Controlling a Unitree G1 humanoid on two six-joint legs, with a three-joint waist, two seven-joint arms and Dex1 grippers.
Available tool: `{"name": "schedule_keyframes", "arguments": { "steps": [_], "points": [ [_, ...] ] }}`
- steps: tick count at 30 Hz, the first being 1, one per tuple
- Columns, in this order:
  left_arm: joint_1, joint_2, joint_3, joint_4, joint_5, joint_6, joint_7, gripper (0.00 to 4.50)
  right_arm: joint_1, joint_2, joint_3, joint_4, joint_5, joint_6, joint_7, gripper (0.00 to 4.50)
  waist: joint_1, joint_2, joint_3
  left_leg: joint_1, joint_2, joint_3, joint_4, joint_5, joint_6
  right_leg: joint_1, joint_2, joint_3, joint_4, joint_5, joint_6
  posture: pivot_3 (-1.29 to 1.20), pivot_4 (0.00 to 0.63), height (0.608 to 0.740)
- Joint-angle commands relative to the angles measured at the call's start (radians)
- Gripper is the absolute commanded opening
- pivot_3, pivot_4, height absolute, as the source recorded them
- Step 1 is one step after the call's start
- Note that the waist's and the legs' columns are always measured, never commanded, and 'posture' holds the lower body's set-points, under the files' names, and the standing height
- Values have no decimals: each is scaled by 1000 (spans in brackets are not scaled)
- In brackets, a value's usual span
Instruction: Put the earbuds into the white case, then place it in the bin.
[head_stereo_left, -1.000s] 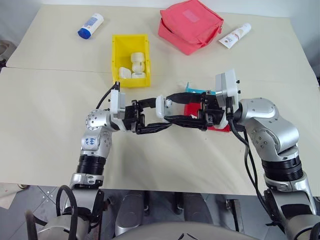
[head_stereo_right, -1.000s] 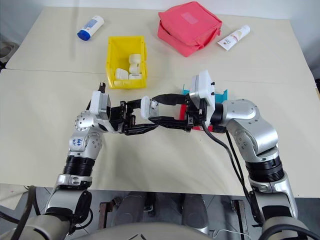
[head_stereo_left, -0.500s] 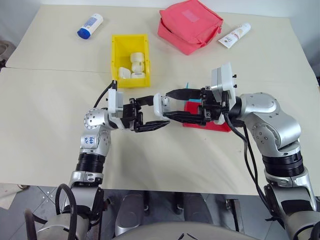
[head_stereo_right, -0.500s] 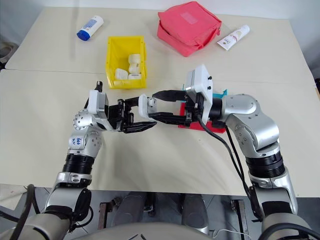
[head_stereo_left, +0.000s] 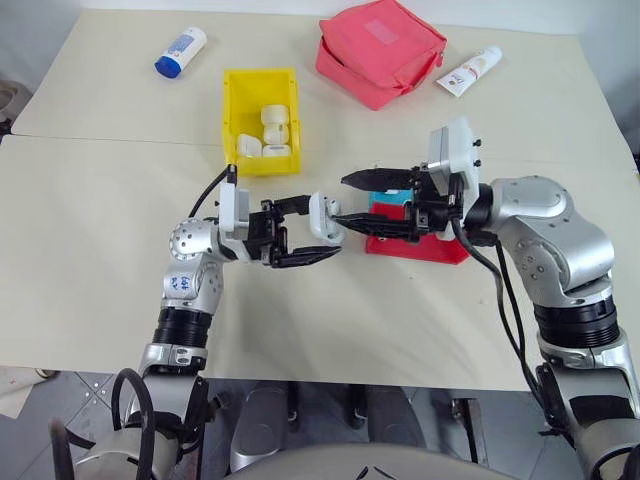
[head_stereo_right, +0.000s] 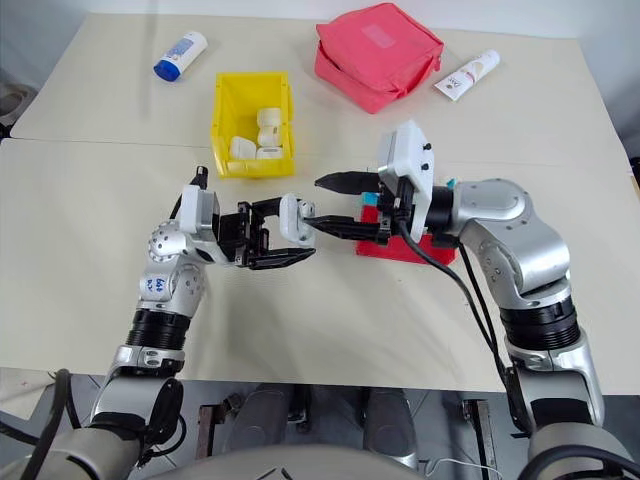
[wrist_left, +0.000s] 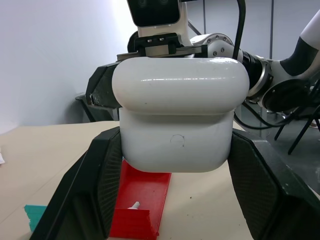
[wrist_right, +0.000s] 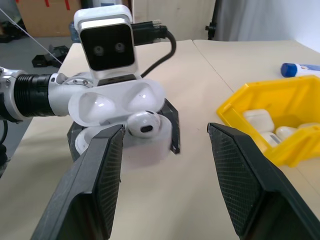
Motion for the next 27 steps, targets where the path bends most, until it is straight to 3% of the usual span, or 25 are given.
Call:
{"name": "schedule_keyframes", "arguments": {
  "steps": [1,8,14,22,27],
  "points": [
    [-8,2,16,4,-4,-23,10,2773,-12,-36,-46,-40,19,12,11,2756,0,0,0,0,0,0,0,0,0,0,0,0,0,0,0,0,150,740],
    [-47,13,54,68,6,-75,51,2773,100,-182,-171,-118,36,93,-12,2756,10,0,0,0,0,0,0,0,0,0,-1,-1,-1,0,0,0,150,740],
    [-65,27,75,92,10,-92,82,2773,387,-316,-389,-207,32,148,-47,2756,28,0,0,-1,-1,-1,0,0,1,0,-1,-1,-2,0,0,0,150,740],
    [-73,18,73,93,6,-80,109,2773,758,-295,-738,-334,65,232,-98,2756,28,0,0,0,0,0,0,0,1,1,0,-1,-2,0,0,0,150,740],
    [-80,22,74,89,8,-67,121,2773,856,-273,-802,-385,86,260,-142,2756,23,0,0,0,0,0,0,0,1,1,0,0,-2,0,1,0,150,740]
  ]
}}
